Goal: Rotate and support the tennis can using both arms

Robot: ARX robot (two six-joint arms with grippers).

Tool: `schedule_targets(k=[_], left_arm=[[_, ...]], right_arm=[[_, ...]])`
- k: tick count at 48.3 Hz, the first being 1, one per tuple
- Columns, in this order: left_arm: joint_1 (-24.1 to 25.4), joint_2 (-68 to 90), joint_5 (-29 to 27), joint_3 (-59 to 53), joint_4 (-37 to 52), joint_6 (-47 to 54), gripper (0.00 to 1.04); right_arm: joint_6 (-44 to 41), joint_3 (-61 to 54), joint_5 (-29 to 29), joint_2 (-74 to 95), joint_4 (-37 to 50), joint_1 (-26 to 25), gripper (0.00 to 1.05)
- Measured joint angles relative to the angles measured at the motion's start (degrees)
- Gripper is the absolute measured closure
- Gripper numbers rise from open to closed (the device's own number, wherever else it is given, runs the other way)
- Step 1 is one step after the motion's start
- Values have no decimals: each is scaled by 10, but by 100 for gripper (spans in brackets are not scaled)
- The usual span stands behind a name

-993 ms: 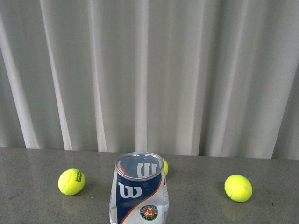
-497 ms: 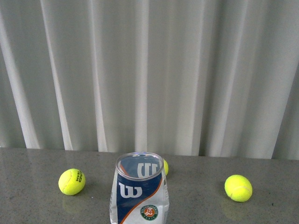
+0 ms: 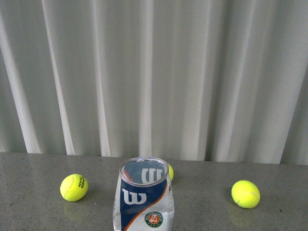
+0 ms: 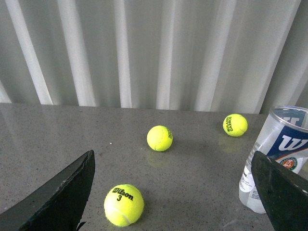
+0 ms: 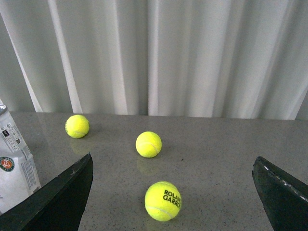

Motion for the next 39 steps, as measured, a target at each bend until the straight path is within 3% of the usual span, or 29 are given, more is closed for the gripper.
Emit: schedule_targets(k=[39], left_arm=[[0,0,0,0,0,0,7]], right_arm=[[0,0,0,0,0,0,7]])
